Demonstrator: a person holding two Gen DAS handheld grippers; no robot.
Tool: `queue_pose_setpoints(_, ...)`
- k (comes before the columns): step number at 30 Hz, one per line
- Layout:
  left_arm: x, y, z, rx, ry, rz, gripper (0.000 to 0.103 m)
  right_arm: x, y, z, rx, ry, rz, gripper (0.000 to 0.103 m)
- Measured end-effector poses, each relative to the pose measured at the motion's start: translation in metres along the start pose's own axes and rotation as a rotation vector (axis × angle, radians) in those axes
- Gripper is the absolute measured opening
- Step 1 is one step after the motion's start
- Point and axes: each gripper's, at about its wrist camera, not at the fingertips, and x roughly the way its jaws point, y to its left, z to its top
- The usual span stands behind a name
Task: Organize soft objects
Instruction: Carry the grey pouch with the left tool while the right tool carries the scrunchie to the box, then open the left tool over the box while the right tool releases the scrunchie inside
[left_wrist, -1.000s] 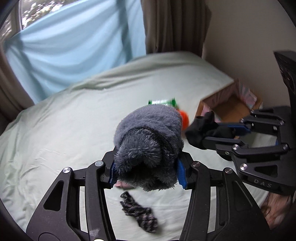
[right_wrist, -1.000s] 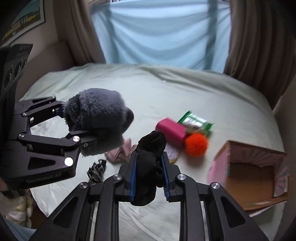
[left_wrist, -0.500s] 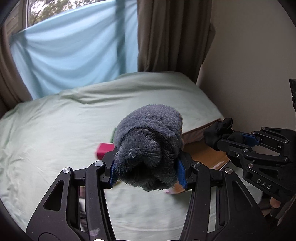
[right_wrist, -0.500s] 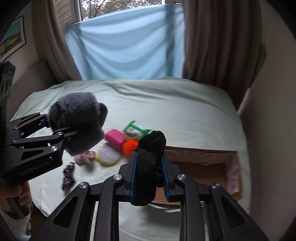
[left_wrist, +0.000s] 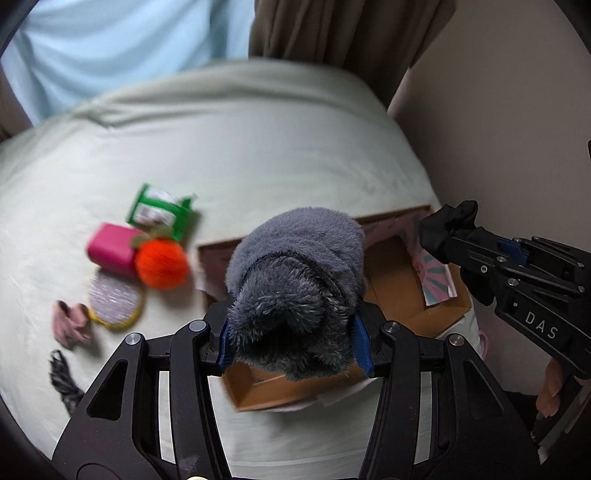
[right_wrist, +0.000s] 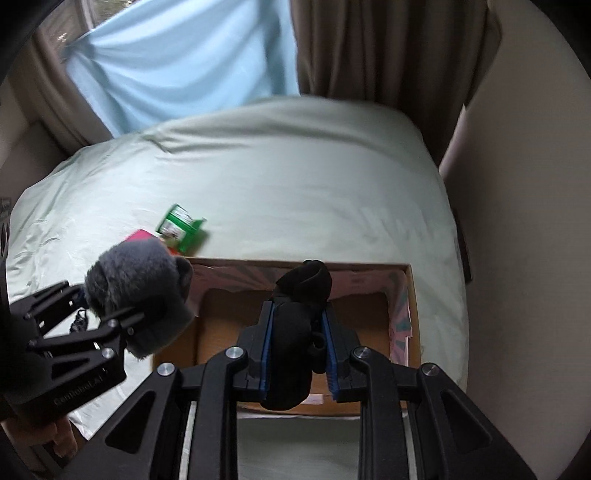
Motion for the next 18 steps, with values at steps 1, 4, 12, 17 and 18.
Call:
queue_pose_setpoints(1,0.012,-0.005,0.001,-0.002,0.023,0.000,0.046,0.009,-0.005,0.000,0.009,0.017,0.002,0.022)
queue_pose_setpoints(4,0.048,-0.018,0.002,0.003,0.088,0.001,0.046,0.040,-0.021,0.004,0.043,0.076,0.013,0.022)
queue_pose_setpoints(12,0.121,-0.033,0.001,-0.026,0.260,0.001,0.046,0.111,-0.060,0.002,0.176,0.226,0.059,0.022)
queue_pose_setpoints(17,0.127,-0.036,-0.001,0.042,0.253,0.038,0.102,0.126,-0.070,0.004,0.186,0.255,0.048,0.037)
queue_pose_setpoints(18,0.125,-0.035,-0.001,0.053,0.245,0.039,0.103,0.126,-0.071,0.003,0.179,0.250,0.023,0.063)
